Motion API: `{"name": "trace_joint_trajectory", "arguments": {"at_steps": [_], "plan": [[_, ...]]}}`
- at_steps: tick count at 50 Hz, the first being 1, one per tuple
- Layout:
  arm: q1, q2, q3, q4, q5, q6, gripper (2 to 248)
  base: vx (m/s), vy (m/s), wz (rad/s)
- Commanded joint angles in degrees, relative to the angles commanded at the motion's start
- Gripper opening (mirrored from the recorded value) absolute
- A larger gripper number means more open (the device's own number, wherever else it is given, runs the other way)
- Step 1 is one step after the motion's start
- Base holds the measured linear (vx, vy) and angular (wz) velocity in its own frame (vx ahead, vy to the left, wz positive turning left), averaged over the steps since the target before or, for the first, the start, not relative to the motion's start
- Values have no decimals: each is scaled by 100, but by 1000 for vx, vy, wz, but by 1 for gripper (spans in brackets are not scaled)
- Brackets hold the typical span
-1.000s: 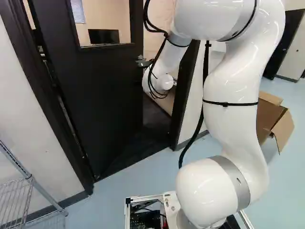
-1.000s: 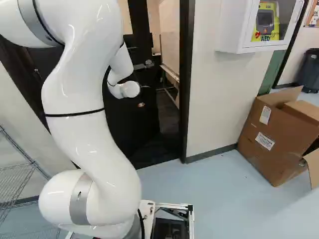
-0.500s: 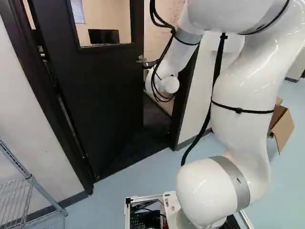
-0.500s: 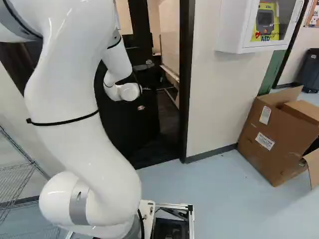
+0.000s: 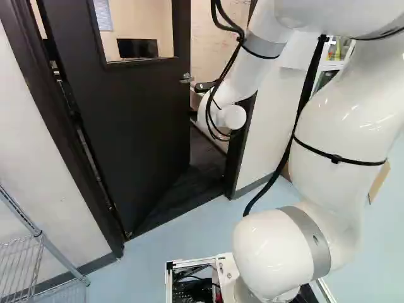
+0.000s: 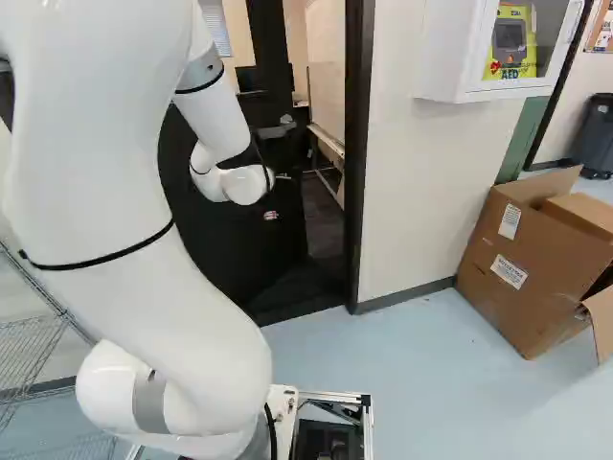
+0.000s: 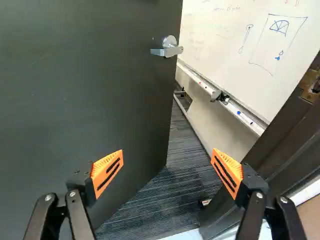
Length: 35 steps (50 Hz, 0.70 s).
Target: Open the door and move inside
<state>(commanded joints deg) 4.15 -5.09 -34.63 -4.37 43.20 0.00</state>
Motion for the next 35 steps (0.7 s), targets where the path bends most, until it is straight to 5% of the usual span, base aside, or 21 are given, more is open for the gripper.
{"name": "trace_joint_trajectory", "arguments": {"at_steps": [35], "plan": [[-356,990,1005,0,0,0,247,0,0,0]]}}
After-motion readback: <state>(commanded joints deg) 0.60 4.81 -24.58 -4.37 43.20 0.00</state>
